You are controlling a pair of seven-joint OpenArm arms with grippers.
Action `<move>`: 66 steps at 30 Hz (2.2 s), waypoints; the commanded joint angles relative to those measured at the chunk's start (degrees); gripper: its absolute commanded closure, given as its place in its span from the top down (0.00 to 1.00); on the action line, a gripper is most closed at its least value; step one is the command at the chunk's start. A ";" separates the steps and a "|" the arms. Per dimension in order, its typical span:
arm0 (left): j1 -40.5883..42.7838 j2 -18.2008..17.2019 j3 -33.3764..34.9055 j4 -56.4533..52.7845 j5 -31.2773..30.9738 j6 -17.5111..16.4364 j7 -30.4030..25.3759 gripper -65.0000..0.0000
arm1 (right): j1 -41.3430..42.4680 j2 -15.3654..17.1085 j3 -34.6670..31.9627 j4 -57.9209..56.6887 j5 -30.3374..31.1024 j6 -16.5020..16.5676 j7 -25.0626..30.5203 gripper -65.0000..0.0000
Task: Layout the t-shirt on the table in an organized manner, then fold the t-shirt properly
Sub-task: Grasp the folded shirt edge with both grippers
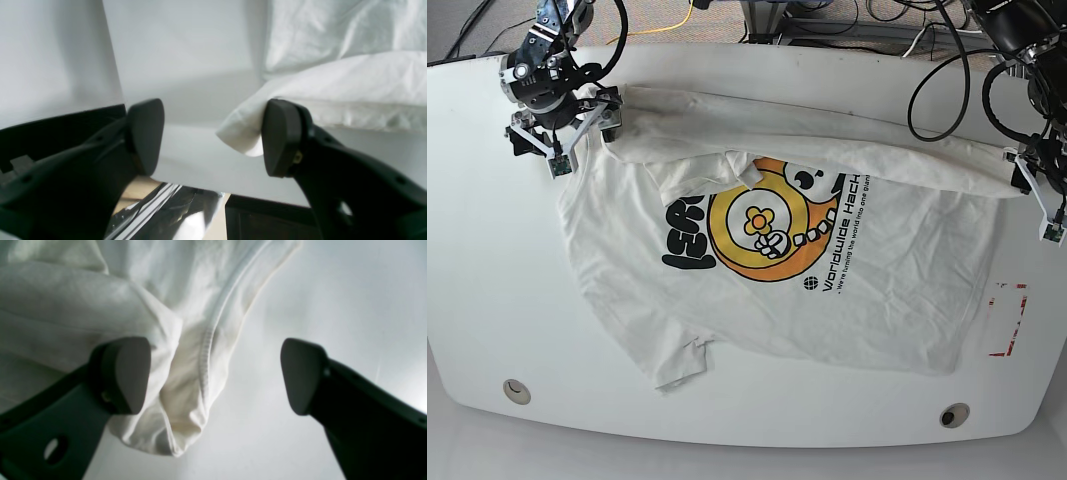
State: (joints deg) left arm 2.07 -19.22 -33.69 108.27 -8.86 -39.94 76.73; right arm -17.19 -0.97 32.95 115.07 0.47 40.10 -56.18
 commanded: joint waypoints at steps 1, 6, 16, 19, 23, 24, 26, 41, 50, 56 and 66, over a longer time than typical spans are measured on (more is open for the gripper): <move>-0.53 -0.86 0.95 0.70 -1.55 -0.06 -0.38 0.66 | 0.18 0.49 0.06 1.02 0.63 -0.10 0.67 0.91; -0.44 -0.95 1.12 0.70 -6.39 -0.06 -0.38 0.71 | 0.88 0.49 0.24 1.02 0.63 -0.10 0.67 0.91; -1.05 0.81 -3.19 0.70 -9.91 -0.06 -0.55 0.82 | 1.15 0.49 0.33 1.02 0.54 -0.10 0.67 0.91; -2.64 1.77 -5.38 0.87 -9.55 -0.06 -0.55 0.80 | 1.15 0.49 0.33 1.02 0.54 -0.10 0.67 0.91; -2.99 1.68 -6.00 0.79 -9.55 -0.06 -0.55 0.80 | 0.97 0.49 0.33 1.02 0.63 -0.10 0.67 0.91; -2.90 1.68 -5.91 0.79 -9.55 -0.06 -0.55 0.80 | 0.97 0.49 0.33 1.02 0.72 -0.10 0.67 0.91; -2.81 1.60 -5.56 0.79 -9.20 -0.06 -0.64 0.80 | 0.88 0.49 0.15 1.02 0.98 -0.10 0.67 0.91; -0.70 0.81 -2.57 0.79 -1.12 -0.06 -7.06 0.80 | 0.00 -1.53 0.06 0.85 1.24 -0.10 -1.36 0.91; 0.35 0.81 -2.92 0.70 -1.12 -0.06 -7.06 0.80 | -1.93 -2.94 0.41 0.49 5.38 -0.10 -3.38 0.91; 0.79 0.81 -2.84 0.70 -1.12 -0.06 -7.06 0.80 | -2.37 -3.20 0.41 -1.35 5.29 -0.10 -3.38 0.91; 1.85 0.72 -3.01 0.70 -1.12 -0.06 -7.06 0.80 | -2.11 -2.68 0.50 -6.71 5.29 -0.10 -0.83 0.89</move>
State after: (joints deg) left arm 3.79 -17.50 -36.38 108.05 -10.04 -40.01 70.61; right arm -19.40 -3.95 33.34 108.42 5.39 40.07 -58.50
